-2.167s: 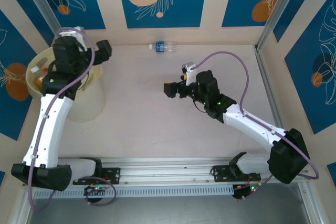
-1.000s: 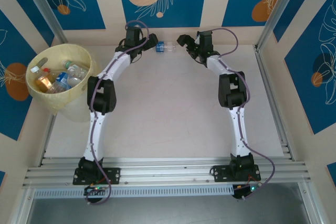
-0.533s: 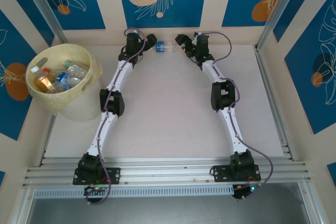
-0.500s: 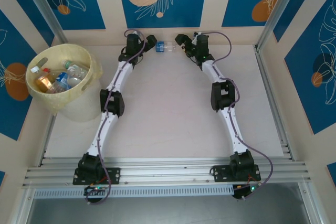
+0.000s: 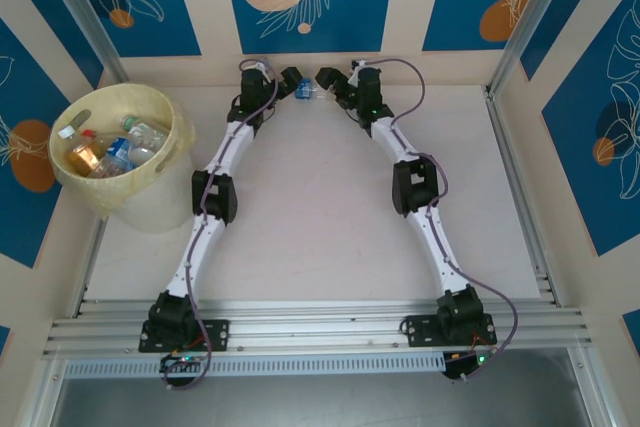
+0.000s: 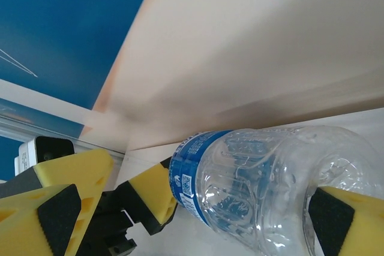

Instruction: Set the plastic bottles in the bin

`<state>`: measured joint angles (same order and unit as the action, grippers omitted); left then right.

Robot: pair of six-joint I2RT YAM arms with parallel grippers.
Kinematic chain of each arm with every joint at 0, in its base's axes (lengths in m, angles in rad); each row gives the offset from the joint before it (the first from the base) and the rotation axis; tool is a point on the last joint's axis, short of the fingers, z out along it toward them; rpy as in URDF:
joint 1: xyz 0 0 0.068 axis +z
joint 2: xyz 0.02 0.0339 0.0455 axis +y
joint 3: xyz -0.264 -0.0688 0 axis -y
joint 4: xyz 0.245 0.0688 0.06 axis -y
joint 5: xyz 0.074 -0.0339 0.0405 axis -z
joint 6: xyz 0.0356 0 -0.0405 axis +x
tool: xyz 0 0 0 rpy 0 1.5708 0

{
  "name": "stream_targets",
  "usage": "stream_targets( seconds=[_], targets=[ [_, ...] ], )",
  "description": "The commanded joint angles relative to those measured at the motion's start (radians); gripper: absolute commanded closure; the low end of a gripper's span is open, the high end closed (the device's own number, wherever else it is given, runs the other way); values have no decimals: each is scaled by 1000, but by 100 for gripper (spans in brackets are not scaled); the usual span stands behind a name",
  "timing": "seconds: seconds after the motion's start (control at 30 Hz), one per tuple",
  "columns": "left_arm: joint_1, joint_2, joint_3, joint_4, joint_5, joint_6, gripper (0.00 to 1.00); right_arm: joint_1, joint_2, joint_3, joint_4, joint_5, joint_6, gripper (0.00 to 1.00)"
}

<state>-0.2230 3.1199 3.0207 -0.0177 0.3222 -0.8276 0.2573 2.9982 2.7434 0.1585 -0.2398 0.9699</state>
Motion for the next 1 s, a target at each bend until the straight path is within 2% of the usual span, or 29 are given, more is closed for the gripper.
stream_targets(
  seconds=[0.0, 0.07, 0.2, 0.33, 0.63, 0.7, 0.83, 0.97],
  targets=[
    [-8, 16, -6, 63, 76, 44, 0, 2, 25, 37, 45, -43, -32, 0],
    [-9, 6, -3, 49, 113, 61, 0, 4, 18, 39, 49, -79, -38, 0],
    [-7, -45, 23, -94, 144, 157, 0, 5, -44, -19, 33, -134, -45, 1],
    [-4, -72, 131, -349, 146, 271, 0, 5, -193, -253, 72, -133, -50, 3],
    [-5, -185, 139, -642, 273, 387, 0, 11, -495, -739, 222, -144, -66, 4],
    [-19, -211, 139, -702, 251, 411, 0, 13, -553, -841, 251, -140, -68, 4],
    [-54, -267, 139, -919, 105, 498, 0, 20, -689, -1070, 318, -106, -81, 4],
    [-94, -290, 139, -1101, 14, 534, 0, 23, -786, -1254, 366, -93, -57, 4]
  ],
)
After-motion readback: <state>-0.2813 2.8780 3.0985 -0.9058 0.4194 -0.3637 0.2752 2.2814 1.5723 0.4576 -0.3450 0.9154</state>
